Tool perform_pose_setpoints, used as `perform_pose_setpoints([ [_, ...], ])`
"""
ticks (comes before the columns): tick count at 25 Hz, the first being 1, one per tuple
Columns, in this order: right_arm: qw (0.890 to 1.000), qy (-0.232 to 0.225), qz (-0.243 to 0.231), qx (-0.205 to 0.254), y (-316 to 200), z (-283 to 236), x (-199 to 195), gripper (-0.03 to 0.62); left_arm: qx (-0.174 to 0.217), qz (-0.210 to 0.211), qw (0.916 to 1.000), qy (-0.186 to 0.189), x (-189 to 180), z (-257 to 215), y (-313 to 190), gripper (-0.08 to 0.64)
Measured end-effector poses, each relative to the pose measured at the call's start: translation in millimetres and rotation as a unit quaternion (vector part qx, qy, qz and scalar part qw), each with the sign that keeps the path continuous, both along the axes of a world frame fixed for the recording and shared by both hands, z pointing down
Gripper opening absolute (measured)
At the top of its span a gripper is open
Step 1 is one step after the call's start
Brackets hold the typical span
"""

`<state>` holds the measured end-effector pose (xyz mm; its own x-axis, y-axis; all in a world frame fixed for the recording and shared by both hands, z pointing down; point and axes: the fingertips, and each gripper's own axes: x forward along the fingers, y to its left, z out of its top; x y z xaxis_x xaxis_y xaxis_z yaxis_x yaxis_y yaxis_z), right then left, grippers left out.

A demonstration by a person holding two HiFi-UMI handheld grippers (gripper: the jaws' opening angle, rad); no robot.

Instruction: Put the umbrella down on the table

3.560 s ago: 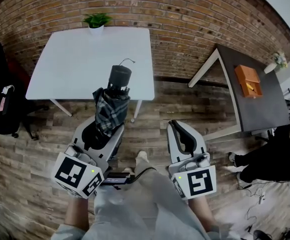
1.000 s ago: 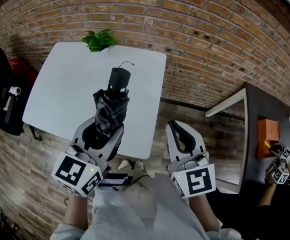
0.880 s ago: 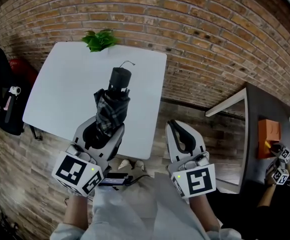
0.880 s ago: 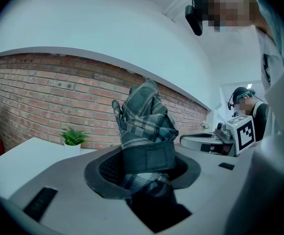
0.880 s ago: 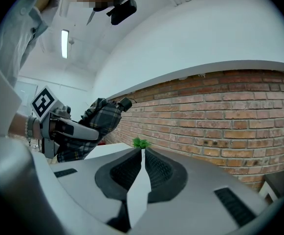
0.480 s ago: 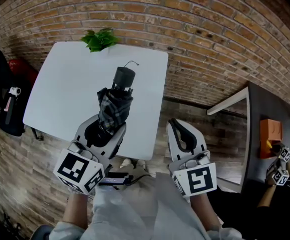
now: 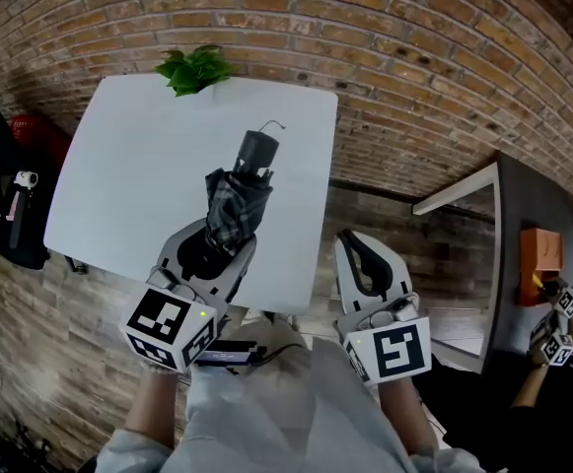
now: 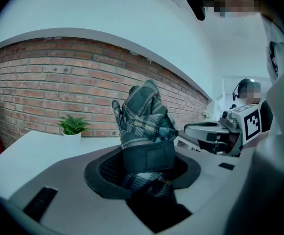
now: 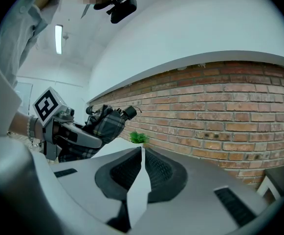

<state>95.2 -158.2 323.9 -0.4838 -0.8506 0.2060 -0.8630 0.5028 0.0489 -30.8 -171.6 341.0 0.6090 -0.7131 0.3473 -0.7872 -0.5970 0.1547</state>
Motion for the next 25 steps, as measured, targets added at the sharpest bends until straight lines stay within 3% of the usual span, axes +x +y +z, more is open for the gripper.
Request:
perform_pose_setpoints([
  [13,0.999,0.013,0.005,-0.036,-20.8,31.1,-7.2,0.052,-0.062,0.013,0.9968,-0.048,-1.9,73.3,-35.9,0.207],
  [25,0.998,0.015,0.003,-0.062,-31.8,56.5,-12.6,0.052,-0.126,0.023,0.9850,-0.116,0.5,157.1,-65.6,0.207],
])
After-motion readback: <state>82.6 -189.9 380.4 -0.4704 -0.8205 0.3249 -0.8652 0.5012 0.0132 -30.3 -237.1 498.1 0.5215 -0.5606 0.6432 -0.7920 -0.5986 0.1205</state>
